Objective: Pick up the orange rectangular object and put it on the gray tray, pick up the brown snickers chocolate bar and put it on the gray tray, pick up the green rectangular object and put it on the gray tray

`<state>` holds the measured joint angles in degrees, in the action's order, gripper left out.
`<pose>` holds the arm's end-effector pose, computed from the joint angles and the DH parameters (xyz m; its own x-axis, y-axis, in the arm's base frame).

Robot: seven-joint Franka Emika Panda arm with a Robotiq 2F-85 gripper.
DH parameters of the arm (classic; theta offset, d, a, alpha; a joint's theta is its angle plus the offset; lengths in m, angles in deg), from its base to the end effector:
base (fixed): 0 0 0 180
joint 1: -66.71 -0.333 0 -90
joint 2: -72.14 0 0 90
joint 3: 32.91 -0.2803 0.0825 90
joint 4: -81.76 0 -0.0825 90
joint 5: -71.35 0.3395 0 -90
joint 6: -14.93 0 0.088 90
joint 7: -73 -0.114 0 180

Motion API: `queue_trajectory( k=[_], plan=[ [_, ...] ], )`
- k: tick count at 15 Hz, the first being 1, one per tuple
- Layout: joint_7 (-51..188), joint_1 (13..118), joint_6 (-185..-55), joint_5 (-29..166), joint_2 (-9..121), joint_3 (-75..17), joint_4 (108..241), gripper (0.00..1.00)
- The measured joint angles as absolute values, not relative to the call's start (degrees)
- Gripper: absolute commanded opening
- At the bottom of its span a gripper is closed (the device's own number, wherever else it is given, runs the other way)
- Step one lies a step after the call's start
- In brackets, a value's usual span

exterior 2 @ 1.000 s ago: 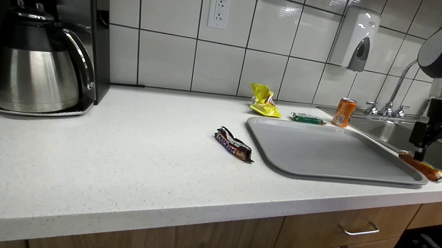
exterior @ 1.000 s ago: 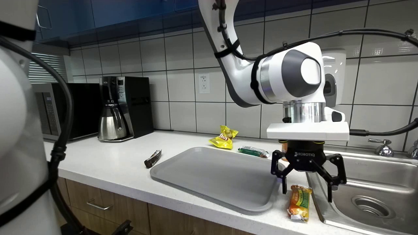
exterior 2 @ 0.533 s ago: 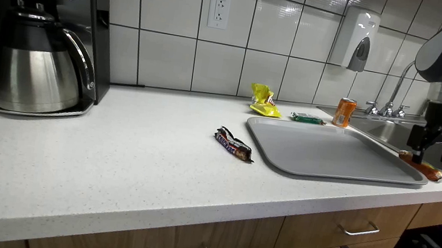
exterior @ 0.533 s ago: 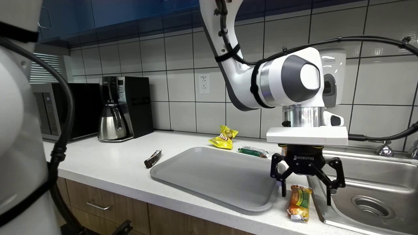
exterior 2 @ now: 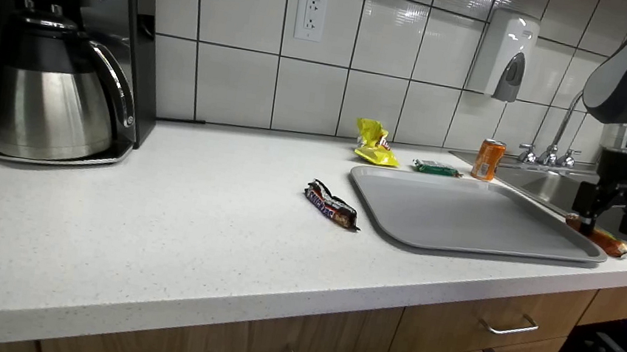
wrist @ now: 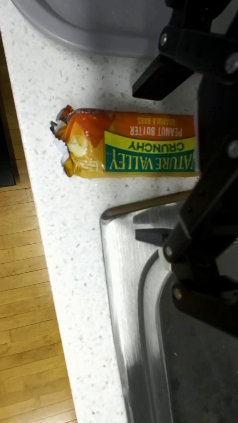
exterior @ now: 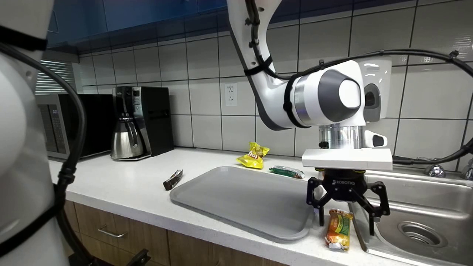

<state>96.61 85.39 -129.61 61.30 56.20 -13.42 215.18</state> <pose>0.3752 -0.2999 0.2165 0.9824 -0.1071 -0.1532 -0.0872 -0.9876 0.1306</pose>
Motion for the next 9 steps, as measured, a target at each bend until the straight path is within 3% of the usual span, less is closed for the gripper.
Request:
queue_trajectory(
  k=[2, 4, 9],
  plan=[
    [96.6, 85.5, -129.6, 61.3, 55.8, -13.5, 214.9, 1.00],
    [96.6, 85.5, -129.6, 61.3, 55.6, -13.5, 214.7, 0.74],
    [96.6, 85.7, -129.6, 61.3, 55.6, -13.6, 214.3, 0.34]
  ],
)
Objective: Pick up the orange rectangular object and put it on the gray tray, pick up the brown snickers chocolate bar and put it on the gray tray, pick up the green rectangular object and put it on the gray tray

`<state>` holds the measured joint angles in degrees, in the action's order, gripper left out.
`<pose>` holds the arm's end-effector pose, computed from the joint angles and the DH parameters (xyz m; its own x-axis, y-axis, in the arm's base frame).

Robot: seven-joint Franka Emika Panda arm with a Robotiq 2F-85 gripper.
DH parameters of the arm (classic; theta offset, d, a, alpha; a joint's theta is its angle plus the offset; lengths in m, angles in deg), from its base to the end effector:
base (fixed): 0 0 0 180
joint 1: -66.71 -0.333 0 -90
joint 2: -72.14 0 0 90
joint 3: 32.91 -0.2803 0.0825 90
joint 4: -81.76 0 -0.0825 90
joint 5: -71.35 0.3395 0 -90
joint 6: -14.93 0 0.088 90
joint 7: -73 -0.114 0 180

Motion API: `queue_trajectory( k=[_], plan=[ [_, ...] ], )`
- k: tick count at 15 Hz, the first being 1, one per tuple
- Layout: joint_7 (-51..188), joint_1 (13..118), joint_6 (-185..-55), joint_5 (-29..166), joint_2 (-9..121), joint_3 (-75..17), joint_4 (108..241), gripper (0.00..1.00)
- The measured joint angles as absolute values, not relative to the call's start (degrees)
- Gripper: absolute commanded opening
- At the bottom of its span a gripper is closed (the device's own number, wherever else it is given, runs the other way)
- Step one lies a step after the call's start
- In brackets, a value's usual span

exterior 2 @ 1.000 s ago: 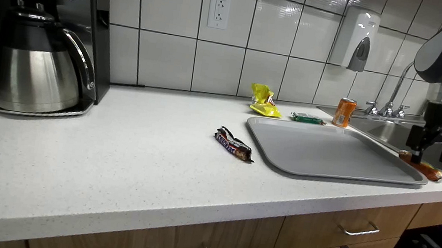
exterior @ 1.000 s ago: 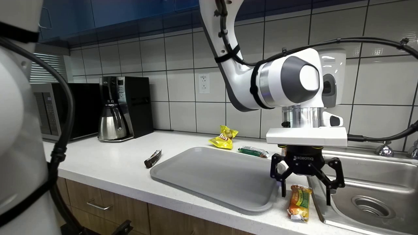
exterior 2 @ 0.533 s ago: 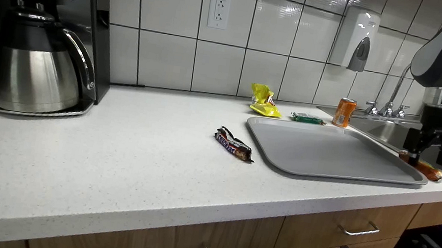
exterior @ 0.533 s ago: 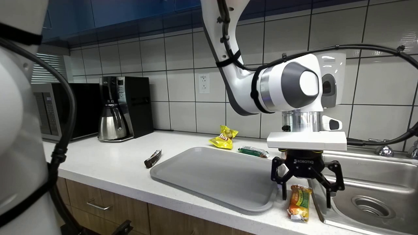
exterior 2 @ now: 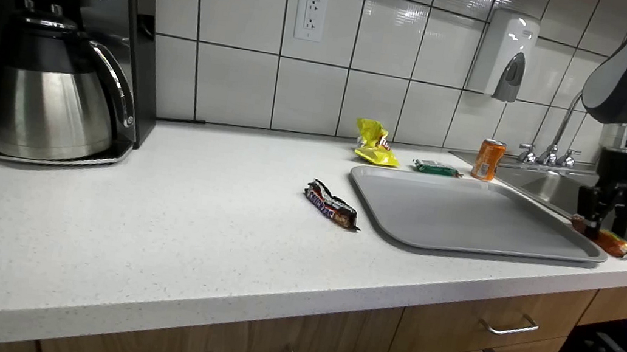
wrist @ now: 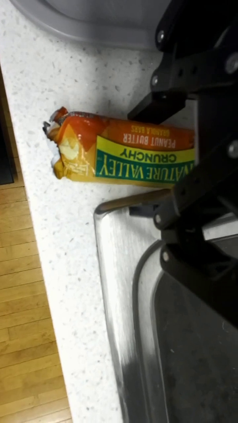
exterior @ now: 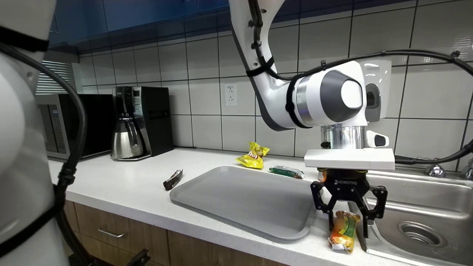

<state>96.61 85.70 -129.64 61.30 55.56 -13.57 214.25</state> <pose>0.3781 -0.3037 0.2166 0.9827 -0.1092 -0.1497 -0.0889 -0.9867 0.1361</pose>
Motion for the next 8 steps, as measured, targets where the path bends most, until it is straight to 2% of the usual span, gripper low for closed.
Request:
queue_trajectory(
  k=[2, 8],
  plan=[
    [96.6, 85.7, -129.6, 61.3, 55.6, -13.6, 214.1, 0.19],
    [96.6, 85.9, -129.6, 61.3, 55.6, -13.6, 213.9, 0.18]
  ],
)
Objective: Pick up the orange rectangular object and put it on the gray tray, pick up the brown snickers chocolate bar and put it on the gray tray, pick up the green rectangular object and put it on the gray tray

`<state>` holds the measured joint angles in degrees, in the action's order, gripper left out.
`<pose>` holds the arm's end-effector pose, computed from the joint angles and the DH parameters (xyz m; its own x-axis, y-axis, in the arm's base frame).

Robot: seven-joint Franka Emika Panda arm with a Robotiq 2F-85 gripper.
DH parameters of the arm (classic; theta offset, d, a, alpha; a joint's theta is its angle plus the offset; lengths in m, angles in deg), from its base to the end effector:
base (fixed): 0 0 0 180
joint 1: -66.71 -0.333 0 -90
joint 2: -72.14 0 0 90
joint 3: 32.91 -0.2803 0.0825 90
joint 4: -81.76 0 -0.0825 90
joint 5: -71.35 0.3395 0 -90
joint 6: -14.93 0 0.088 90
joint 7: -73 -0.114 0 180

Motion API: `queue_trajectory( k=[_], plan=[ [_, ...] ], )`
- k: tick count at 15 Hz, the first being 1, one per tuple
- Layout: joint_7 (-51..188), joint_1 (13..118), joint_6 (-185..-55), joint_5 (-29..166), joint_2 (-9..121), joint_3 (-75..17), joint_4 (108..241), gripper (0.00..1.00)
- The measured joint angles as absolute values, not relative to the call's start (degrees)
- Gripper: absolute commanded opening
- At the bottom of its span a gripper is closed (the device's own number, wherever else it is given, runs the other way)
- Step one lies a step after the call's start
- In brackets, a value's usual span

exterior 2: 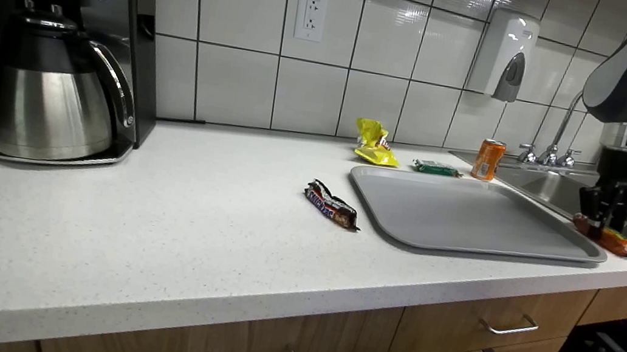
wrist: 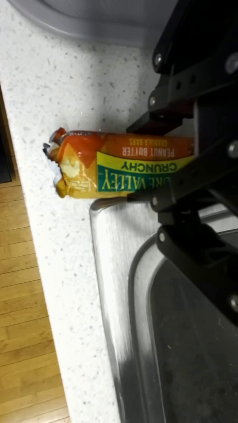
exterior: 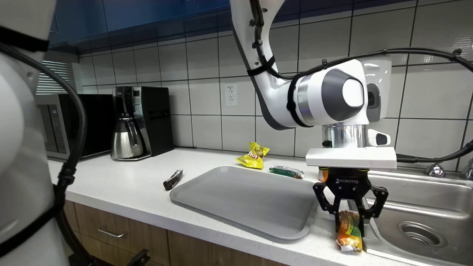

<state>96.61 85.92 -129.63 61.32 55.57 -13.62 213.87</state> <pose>0.3793 -0.3061 0.2188 0.9832 -0.1124 -0.1440 -0.0923 -0.9860 0.1392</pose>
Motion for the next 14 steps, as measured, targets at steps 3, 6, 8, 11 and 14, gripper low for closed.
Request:
queue_trajectory(
  k=[3, 6, 8, 11, 14],
  plan=[
    [96.6, 86.4, -129.4, 61.3, 55.9, -13.6, 213.5, 0.18],
    [96.6, 86.8, -128.8, 61.3, 57.1, -13.6, 213.2, 0.18],
    [96.6, 86.8, -128.0, 61.3, 58.3, -13.6, 213.2, 0.18],
    [96.6, 86.8, -126.3, 61.3, 60.3, -13.6, 213.2, 0.18],
    [96.6, 86.6, -124.7, 61.3, 62.5, -14.0, 213.2, 0.18]
  ],
)
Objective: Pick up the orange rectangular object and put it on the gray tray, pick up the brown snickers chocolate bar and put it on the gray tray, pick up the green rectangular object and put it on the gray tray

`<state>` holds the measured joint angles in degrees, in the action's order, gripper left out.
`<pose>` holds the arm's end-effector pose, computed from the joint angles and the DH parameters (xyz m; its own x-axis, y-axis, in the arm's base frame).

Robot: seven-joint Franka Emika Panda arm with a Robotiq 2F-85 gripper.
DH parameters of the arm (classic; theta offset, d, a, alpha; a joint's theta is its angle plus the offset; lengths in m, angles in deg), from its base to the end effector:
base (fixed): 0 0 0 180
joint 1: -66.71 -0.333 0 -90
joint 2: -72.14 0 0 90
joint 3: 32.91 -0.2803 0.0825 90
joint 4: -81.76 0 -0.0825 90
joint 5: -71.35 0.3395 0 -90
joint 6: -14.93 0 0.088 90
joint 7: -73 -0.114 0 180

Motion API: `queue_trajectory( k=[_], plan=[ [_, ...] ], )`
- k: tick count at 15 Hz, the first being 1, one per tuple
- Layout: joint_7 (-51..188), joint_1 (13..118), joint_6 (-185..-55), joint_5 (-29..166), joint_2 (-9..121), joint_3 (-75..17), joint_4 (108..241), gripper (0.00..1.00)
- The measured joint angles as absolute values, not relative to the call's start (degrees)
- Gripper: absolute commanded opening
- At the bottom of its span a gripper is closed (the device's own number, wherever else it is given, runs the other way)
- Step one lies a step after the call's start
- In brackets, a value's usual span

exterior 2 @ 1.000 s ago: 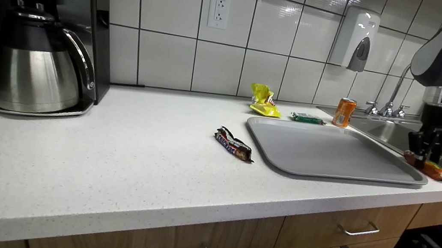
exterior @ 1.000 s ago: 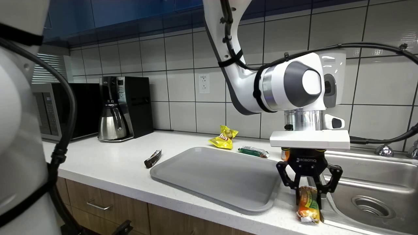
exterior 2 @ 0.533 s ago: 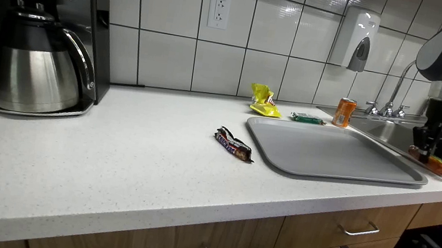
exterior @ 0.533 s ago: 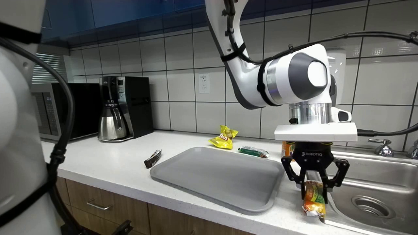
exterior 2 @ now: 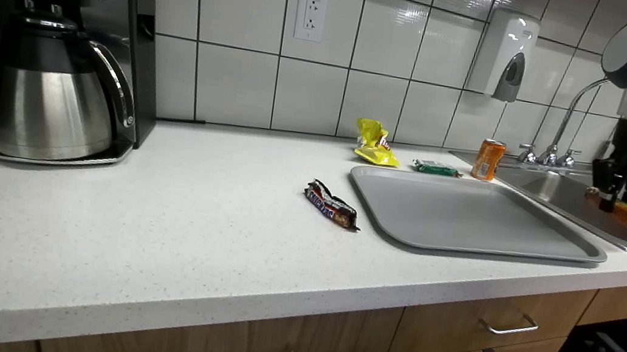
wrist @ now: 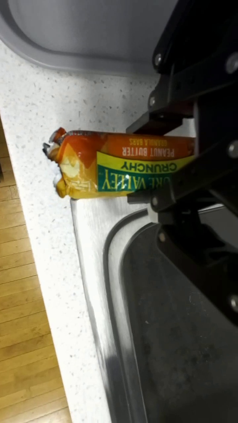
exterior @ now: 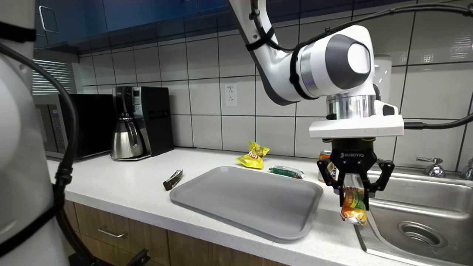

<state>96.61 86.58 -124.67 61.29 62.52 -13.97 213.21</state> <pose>0.3814 -0.3099 0.2717 0.9867 -0.1320 -0.0945 -0.1184 -0.9833 0.1379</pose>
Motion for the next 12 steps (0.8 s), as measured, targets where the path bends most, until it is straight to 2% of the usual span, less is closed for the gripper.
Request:
queue_trajectory(
  k=[12],
  plan=[
    [96.6, 82.3, -123.3, 61.2, 68.6, -17.4, 217.6, 0.18]
  ],
)
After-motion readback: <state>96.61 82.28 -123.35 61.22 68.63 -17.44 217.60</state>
